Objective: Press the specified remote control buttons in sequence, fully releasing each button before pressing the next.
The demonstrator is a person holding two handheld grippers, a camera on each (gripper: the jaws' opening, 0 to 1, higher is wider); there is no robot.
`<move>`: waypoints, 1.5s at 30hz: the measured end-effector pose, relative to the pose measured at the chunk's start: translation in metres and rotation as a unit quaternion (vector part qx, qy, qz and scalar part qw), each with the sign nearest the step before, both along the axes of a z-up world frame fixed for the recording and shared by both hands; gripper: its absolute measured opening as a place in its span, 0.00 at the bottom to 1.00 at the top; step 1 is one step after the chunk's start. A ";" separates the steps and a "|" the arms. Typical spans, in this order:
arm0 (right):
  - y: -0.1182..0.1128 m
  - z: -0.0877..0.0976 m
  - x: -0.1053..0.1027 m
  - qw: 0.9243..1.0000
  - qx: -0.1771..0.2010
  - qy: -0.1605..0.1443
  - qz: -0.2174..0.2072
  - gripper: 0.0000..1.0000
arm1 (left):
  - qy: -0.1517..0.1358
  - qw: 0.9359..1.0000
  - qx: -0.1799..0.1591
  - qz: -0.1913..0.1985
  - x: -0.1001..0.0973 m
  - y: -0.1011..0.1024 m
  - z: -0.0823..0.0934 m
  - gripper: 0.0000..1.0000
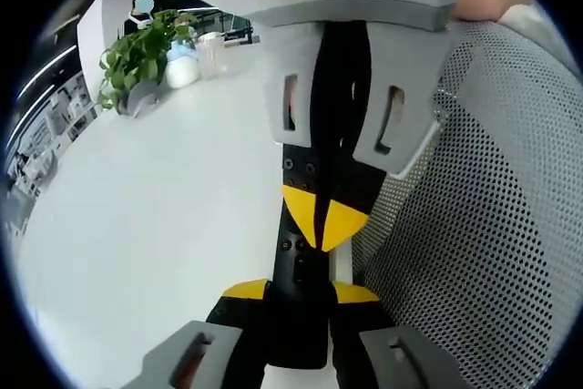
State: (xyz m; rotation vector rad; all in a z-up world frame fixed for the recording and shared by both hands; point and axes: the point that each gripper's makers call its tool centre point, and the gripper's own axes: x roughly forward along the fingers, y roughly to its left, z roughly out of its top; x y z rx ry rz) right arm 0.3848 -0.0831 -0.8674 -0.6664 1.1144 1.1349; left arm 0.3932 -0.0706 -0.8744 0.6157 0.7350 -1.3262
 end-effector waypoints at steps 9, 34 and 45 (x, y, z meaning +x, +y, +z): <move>0.002 -0.002 -0.003 1.000 -0.003 0.008 0.000 0.00 | 0.001 1.000 0.001 0.000 0.000 0.000 0.000 0.25; 0.001 -0.002 -0.003 1.000 -0.004 0.005 0.005 0.00 | 0.001 1.000 0.000 -0.001 0.000 0.000 0.000 0.25; 0.001 -0.002 -0.002 1.000 0.002 0.008 0.001 0.00 | 0.002 1.000 -0.003 0.000 0.000 0.000 0.000 0.25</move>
